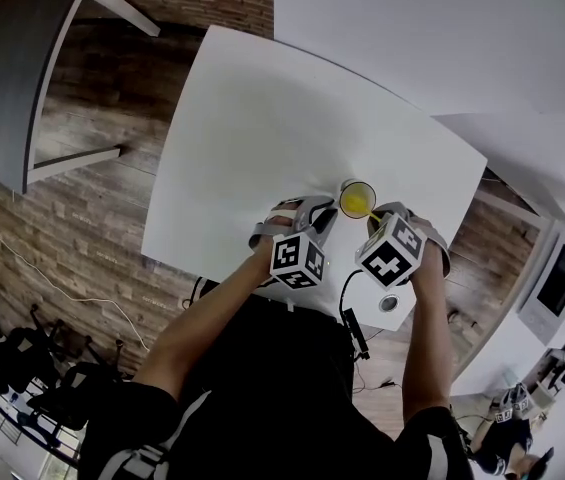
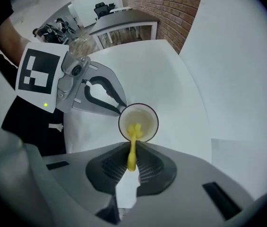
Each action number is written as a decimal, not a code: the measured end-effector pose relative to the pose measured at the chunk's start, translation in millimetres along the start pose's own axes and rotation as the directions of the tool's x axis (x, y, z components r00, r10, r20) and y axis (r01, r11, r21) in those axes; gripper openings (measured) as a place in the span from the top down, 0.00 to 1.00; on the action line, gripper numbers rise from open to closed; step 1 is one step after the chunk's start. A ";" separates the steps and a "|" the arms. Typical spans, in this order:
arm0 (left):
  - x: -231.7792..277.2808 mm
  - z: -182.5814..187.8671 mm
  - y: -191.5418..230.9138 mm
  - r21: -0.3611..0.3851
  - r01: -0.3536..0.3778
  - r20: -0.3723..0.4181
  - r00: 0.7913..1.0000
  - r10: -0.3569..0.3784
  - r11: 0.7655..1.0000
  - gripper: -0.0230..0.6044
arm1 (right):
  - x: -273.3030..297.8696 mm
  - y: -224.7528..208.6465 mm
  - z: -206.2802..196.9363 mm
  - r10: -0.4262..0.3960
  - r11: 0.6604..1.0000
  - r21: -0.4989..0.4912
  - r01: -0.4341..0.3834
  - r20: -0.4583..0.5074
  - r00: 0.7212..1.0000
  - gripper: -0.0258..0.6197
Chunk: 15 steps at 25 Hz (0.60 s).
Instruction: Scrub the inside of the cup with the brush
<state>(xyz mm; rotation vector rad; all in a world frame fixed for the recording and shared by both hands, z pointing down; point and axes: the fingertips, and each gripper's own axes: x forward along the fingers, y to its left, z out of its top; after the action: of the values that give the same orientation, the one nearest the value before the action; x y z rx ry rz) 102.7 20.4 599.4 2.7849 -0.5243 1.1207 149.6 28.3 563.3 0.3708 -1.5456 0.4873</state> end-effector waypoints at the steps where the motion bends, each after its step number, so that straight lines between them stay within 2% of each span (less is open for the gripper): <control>1: -0.2 0.0 0.0 0.001 -0.001 0.000 1.000 0.001 1.000 0.87 | -5.4 -1.3 -1.7 -0.015 1.000 -0.001 0.015 -0.010 1.000 0.91; 9: -0.3 2.2 0.4 0.006 -0.002 0.002 1.000 0.002 1.000 0.87 | -40.7 -6.0 -8.2 -0.099 0.995 -0.035 0.096 -0.086 0.991 0.91; 15: -0.2 2.5 0.4 0.000 -0.001 0.005 1.000 0.001 1.000 0.87 | -6.3 -10.1 -9.5 -0.076 0.997 -0.035 0.072 -0.141 0.987 0.91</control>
<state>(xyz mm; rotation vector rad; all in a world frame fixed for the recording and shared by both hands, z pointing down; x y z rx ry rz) 104.1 19.6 597.5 2.7884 -0.5264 1.1138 163.1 24.3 557.7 0.3612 -1.3942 0.4234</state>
